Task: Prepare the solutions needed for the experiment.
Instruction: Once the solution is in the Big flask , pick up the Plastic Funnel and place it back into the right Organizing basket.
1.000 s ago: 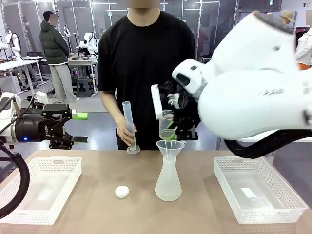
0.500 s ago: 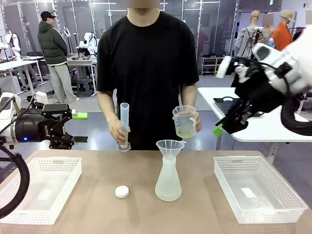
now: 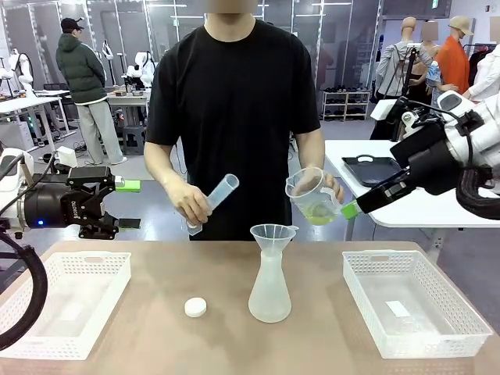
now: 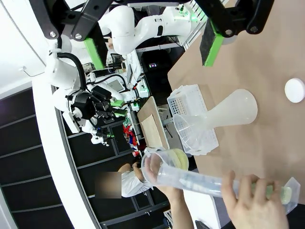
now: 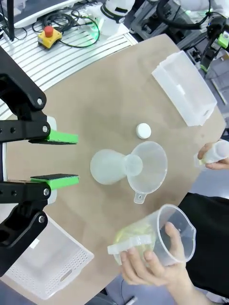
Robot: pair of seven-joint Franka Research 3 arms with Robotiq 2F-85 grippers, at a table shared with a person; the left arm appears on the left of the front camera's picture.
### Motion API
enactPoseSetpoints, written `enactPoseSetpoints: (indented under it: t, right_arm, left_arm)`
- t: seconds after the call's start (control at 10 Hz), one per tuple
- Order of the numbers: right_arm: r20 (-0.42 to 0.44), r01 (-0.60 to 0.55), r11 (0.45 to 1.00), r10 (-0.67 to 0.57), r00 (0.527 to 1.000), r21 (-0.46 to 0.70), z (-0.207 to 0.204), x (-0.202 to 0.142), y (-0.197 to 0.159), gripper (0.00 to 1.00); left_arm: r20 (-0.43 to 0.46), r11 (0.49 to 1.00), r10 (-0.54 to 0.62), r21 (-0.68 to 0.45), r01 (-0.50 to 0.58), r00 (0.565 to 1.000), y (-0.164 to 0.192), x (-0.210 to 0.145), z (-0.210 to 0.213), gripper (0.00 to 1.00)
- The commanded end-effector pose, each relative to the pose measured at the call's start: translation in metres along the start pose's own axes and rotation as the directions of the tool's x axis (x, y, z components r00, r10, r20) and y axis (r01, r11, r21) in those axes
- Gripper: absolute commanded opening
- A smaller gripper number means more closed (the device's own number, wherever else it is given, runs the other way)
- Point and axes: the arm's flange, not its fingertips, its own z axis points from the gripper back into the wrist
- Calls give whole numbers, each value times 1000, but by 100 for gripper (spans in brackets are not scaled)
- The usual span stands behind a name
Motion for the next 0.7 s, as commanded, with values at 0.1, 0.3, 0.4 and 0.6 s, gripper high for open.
enactPoseSetpoints:
  t: [0.1,0.3,0.4,0.6]
  right_arm:
    - [-20,-2,1000,2,1000,8,3,-2,-1,34]
    - [38,108,980,-116,993,167,-3,-3,3,34]
    - [33,265,939,-279,960,218,0,-14,0,34]
    - [54,421,829,-471,881,369,5,-33,-11,34]
  left_arm:
    - [-10,1000,2,-1,-2,1000,-2,-1,3,100]
    - [-10,1000,2,-1,-2,1000,-2,-1,3,100]
    - [-10,1000,2,-1,-2,1000,-2,-1,3,100]
    - [-10,1000,2,-1,-2,1000,-2,-1,3,100]
